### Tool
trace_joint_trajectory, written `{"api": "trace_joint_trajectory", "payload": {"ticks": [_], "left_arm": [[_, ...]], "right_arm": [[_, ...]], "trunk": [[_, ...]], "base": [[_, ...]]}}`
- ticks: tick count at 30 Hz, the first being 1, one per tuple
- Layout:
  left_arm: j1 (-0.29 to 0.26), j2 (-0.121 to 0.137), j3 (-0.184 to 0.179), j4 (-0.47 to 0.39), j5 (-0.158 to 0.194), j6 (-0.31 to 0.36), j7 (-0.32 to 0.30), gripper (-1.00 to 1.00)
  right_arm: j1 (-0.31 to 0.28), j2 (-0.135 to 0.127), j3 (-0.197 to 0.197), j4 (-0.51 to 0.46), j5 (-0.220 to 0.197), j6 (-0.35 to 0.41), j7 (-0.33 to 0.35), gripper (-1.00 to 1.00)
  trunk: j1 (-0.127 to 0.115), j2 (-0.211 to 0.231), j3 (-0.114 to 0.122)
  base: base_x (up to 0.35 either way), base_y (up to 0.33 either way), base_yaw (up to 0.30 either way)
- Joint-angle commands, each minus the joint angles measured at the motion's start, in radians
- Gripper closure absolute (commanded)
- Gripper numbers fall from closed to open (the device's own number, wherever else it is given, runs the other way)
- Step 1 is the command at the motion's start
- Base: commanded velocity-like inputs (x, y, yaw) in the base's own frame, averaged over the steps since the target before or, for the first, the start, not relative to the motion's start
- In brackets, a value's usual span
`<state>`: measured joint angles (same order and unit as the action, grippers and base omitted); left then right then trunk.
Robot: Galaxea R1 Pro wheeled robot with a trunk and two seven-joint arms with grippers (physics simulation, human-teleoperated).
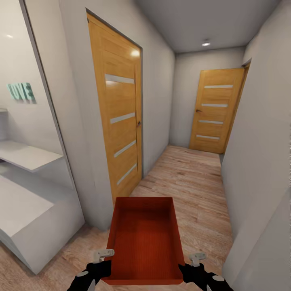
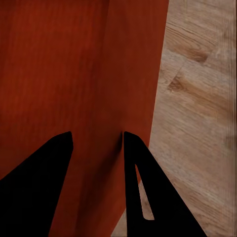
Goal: Move the two storage containers from the living room to the garage. In the garage, place one container on the floor and stack the other container on top of it (either order is fine).
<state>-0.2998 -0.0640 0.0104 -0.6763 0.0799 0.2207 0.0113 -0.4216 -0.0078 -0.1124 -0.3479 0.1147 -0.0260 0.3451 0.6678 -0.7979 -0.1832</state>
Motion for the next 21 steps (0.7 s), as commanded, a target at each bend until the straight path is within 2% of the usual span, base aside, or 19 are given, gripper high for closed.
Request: {"api": "trace_joint_trajectory", "payload": {"ticks": [1,8,21], "left_arm": [[-0.001,-0.008,0.006,-0.004,-0.003,0.006,0.006,1.0],[-0.001,-0.007,0.006,-0.005,-0.002,0.006,0.006,1.0],[-0.001,-0.007,0.006,-0.005,-0.002,0.006,0.006,1.0]], "right_arm": [[0.0,0.012,0.002,0.003,0.017,-0.002,0.009,1.0],[0.0,0.012,0.002,0.003,0.017,-0.002,0.01,1.0],[0.0,0.012,0.002,0.003,0.017,-0.002,0.012,1.0]], "trunk": [[0.001,-0.001,-0.002],[0.001,-0.001,-0.002],[0.001,-0.001,-0.002]], "base": [[0.325,0.0,-0.282],[0.325,0.019,-0.282],[0.325,0.091,-0.272]]}}
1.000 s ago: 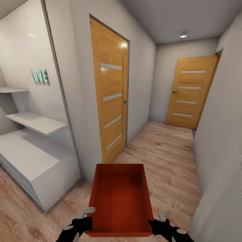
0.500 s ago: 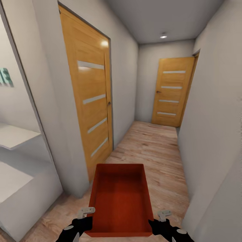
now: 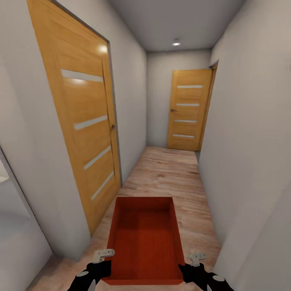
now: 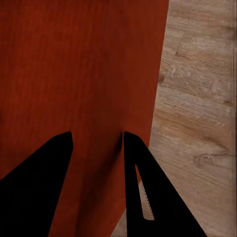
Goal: Move the two storage containers from the living room to the garage. In the garage, place one container on the floor and stack the other container on top of it (either order is fine).
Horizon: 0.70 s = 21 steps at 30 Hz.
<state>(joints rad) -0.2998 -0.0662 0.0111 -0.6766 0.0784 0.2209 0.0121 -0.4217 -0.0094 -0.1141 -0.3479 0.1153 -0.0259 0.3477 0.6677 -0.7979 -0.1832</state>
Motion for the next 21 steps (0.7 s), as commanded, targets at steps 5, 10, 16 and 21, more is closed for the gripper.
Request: {"api": "trace_joint_trajectory", "payload": {"ticks": [5,10,16,21], "left_arm": [[-0.001,-0.004,0.006,-0.004,0.0,0.006,0.005,1.0],[-0.001,-0.003,0.006,-0.004,0.0,0.008,0.005,1.0],[-0.001,-0.004,0.006,-0.004,0.0,0.008,0.005,1.0],[-0.001,-0.004,0.006,-0.004,0.0,0.008,0.005,1.0]], "right_arm": [[0.0,0.014,0.004,0.003,0.017,-0.002,0.01,1.0],[0.0,0.014,0.004,0.003,0.017,-0.002,0.01,1.0],[0.0,0.014,0.004,0.003,0.017,-0.002,0.01,1.0],[0.0,0.014,0.004,0.003,0.017,-0.002,0.01,1.0]], "trunk": [[0.001,-0.001,-0.001],[0.001,-0.001,-0.001],[0.001,-0.001,-0.001],[0.001,-0.001,-0.001]], "base": [[0.324,0.114,-0.248],[0.324,0.118,-0.226],[0.324,0.121,-0.229],[0.324,0.121,-0.244]]}}
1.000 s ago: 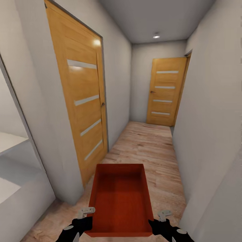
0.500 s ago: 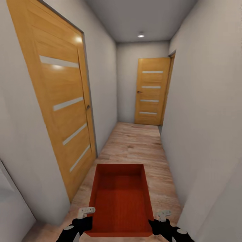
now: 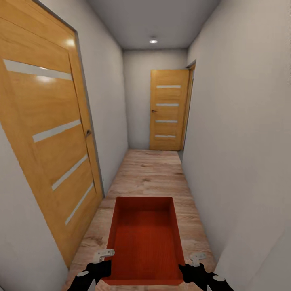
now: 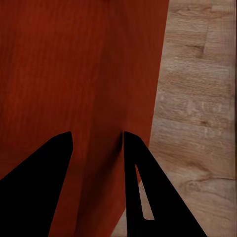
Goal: Move the two storage containers from the living room to the garage. In the garage, place one container on the floor and stack the other container on top of it (either order is fine).
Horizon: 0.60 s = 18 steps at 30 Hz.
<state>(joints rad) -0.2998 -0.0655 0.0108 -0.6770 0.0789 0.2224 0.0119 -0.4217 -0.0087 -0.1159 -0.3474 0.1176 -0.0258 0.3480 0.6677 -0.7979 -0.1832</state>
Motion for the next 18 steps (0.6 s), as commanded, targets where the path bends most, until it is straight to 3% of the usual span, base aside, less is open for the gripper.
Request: {"api": "trace_joint_trajectory", "payload": {"ticks": [1,11,18], "left_arm": [[-0.001,-0.005,0.006,-0.004,-0.001,0.006,0.005,1.0],[-0.001,-0.005,0.006,-0.004,-0.001,0.006,0.005,1.0],[-0.001,-0.004,0.006,-0.004,-0.001,0.006,0.005,1.0]], "right_arm": [[0.0,0.013,0.005,0.002,0.014,-0.002,0.009,1.0],[0.0,0.013,0.005,0.002,0.014,-0.002,0.009,1.0],[0.0,0.013,0.005,0.002,0.014,-0.002,0.009,1.0]], "trunk": [[0.001,-0.001,-0.001],[0.001,-0.001,-0.001],[0.001,-0.001,-0.001]], "base": [[0.323,0.121,-0.246],[0.322,0.126,-0.247],[0.321,0.128,-0.043]]}}
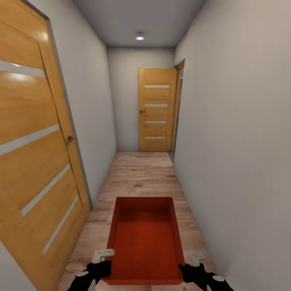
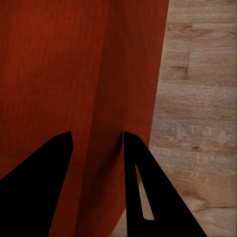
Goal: Move the two storage containers from the living room to the garage. In the garage, place one container on the floor and stack the other container on top of it (either order is fine).
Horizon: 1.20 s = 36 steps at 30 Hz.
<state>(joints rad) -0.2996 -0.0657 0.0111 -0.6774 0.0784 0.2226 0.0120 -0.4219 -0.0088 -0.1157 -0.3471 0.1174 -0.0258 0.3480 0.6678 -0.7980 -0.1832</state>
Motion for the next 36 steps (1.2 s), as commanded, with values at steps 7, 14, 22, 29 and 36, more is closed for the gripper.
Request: {"api": "trace_joint_trajectory", "payload": {"ticks": [7,14,22,29,36], "left_arm": [[-0.001,-0.004,0.006,-0.004,-0.002,0.006,0.005,1.0],[-0.001,-0.005,0.006,-0.004,0.0,0.006,0.005,1.0],[-0.001,-0.006,0.006,-0.004,0.0,0.007,0.005,1.0],[-0.001,-0.008,0.006,-0.003,-0.001,0.007,0.005,1.0],[-0.001,-0.008,0.006,-0.004,-0.002,0.007,0.006,1.0]], "right_arm": [[0.0,0.013,0.005,0.002,0.015,-0.002,0.009,1.0],[0.0,0.013,0.005,0.002,0.015,-0.002,0.01,1.0],[0.0,0.013,0.005,0.002,0.015,-0.002,0.012,1.0],[0.0,0.013,0.005,0.002,0.015,-0.002,0.012,1.0],[0.0,0.013,0.005,0.002,0.016,-0.002,0.012,1.0]], "trunk": [[0.001,-0.001,-0.001],[0.001,-0.001,-0.001],[0.001,-0.001,-0.001],[0.001,-0.001,-0.001],[0.001,-0.001,-0.001]], "base": [[0.321,0.123,0.0],[0.321,0.113,0.0],[0.321,0.111,0.0],[0.321,0.11,0.0],[0.322,0.036,0.0]]}}
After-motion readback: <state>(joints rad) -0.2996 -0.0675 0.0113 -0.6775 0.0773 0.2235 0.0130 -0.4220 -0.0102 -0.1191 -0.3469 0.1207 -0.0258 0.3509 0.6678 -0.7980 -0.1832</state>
